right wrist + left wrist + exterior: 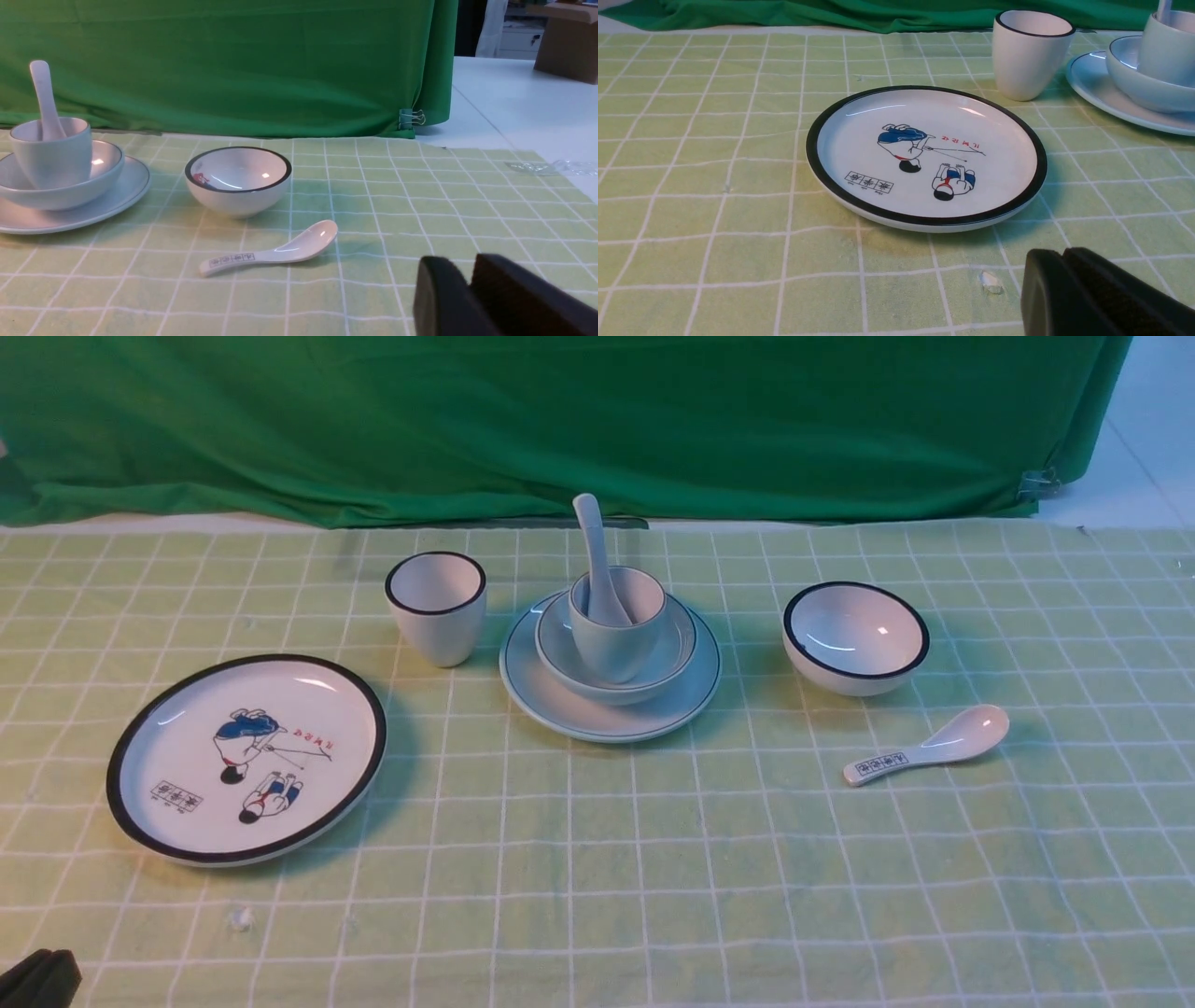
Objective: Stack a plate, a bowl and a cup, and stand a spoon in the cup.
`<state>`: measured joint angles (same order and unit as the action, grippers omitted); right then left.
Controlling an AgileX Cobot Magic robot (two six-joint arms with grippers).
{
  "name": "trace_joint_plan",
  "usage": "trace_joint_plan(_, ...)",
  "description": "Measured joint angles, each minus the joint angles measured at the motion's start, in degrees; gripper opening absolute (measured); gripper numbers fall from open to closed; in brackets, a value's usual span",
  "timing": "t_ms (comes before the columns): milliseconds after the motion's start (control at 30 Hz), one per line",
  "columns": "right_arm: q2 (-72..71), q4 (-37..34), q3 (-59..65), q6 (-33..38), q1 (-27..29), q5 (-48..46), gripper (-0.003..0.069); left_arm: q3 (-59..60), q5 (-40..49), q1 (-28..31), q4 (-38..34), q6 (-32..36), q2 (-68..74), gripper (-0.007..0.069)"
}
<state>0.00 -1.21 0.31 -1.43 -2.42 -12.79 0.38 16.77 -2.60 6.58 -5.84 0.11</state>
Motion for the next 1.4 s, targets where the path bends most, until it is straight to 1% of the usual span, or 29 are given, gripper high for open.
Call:
trace_joint_plan(467,0.0,0.0,0.0,0.0,0.0,0.0,0.0167,0.0,0.0,0.4,0.0,0.0,0.0,0.0017)
trace_joint_plan(1033,0.0,0.0,0.0,0.0,0.0,0.0,0.0221,0.0,0.0,0.4,0.0,0.0,0.0,0.0017)
trace_joint_plan(1400,0.0,0.0,0.0,0.0,0.0,0.0,0.0235,0.0,0.0,0.4,0.2,0.0,0.0,0.0017)
